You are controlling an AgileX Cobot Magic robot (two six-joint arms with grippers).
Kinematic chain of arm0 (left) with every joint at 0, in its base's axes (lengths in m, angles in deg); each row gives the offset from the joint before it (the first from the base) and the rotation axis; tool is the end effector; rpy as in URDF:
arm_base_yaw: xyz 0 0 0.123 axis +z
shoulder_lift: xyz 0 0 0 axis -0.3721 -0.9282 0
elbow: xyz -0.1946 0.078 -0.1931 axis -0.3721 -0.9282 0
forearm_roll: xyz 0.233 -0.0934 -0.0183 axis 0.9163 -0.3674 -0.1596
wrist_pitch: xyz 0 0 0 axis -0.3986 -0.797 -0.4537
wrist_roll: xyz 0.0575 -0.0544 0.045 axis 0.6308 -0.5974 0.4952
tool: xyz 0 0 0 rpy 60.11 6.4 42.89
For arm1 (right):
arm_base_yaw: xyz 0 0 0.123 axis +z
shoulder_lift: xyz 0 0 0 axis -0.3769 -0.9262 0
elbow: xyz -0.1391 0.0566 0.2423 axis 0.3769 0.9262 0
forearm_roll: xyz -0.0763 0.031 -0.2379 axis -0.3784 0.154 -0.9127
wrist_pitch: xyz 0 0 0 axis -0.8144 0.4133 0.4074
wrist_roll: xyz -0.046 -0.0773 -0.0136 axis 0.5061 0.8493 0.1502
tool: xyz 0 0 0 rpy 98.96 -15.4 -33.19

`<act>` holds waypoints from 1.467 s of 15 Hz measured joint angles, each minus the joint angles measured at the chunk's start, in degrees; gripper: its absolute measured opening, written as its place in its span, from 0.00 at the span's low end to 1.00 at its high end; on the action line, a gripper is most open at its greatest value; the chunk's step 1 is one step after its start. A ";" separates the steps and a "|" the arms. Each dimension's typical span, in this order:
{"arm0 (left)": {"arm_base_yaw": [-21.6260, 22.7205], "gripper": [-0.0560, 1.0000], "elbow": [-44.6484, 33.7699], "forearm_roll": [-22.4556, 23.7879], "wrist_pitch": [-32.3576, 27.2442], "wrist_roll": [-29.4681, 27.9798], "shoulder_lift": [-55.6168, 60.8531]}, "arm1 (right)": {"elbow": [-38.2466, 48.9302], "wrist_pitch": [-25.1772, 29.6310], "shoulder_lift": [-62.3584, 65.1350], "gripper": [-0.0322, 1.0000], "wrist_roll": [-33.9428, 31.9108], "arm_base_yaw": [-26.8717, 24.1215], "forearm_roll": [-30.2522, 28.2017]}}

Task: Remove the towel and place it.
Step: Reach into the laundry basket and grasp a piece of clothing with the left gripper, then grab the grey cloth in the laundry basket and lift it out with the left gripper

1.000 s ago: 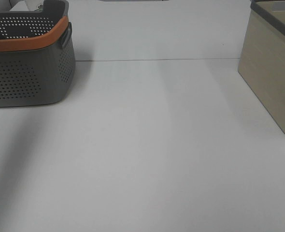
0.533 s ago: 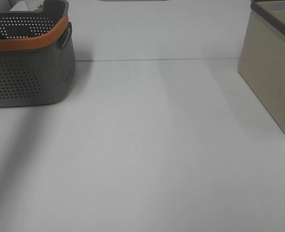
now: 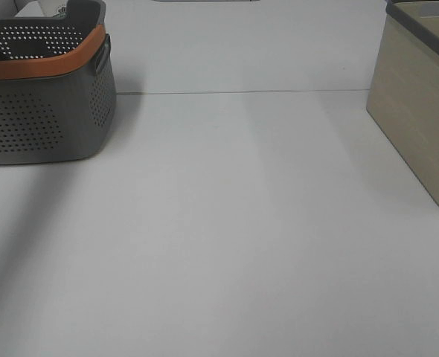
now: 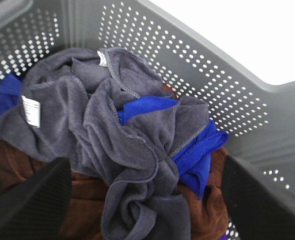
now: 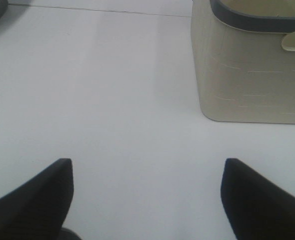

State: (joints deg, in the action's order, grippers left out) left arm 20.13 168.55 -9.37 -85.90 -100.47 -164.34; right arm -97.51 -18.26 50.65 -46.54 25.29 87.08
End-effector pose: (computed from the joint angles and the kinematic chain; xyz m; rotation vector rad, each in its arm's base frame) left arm 0.4643 0.0049 0.3022 -0.7799 2.2089 -0.0775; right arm -0.0057 0.0016 0.2788 -0.1196 2.0259 0.0254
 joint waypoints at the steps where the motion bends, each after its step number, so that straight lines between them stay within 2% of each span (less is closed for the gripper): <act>1: 0.00 0.78 0.00 0.06 1.09 -1.55 -1.49 | 0.00 0.00 0.00 0.80 0.00 0.00 0.00; 7: 0.00 0.78 0.52 2.75 7.45 -9.17 -8.25 | 0.00 0.00 0.00 0.80 -1.49 0.00 -0.23; 16: 0.00 0.75 1.83 3.32 9.51 -10.89 -13.75 | 0.00 0.00 0.00 0.80 -1.55 0.00 -0.23; 18: 0.00 0.67 1.83 5.10 9.85 -11.29 -13.98 | 0.00 0.00 0.00 0.80 -1.60 0.00 -0.23; 19: 0.00 0.59 1.83 6.47 9.91 -11.69 -13.98 | 0.00 0.00 0.00 0.80 -1.60 0.00 -0.23; 20: 0.00 0.48 1.83 7.73 9.91 -12.61 -13.98 | 0.00 0.00 0.00 0.80 -1.60 0.00 -0.23; 22: 0.00 0.18 1.83 9.05 9.91 -13.87 -13.98 | 0.00 0.00 0.00 0.80 -1.66 0.00 -0.23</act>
State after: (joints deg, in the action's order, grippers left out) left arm 20.13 170.38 -0.32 -75.99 -114.34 -178.32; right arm -97.51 -18.26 50.65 -48.20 25.29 86.85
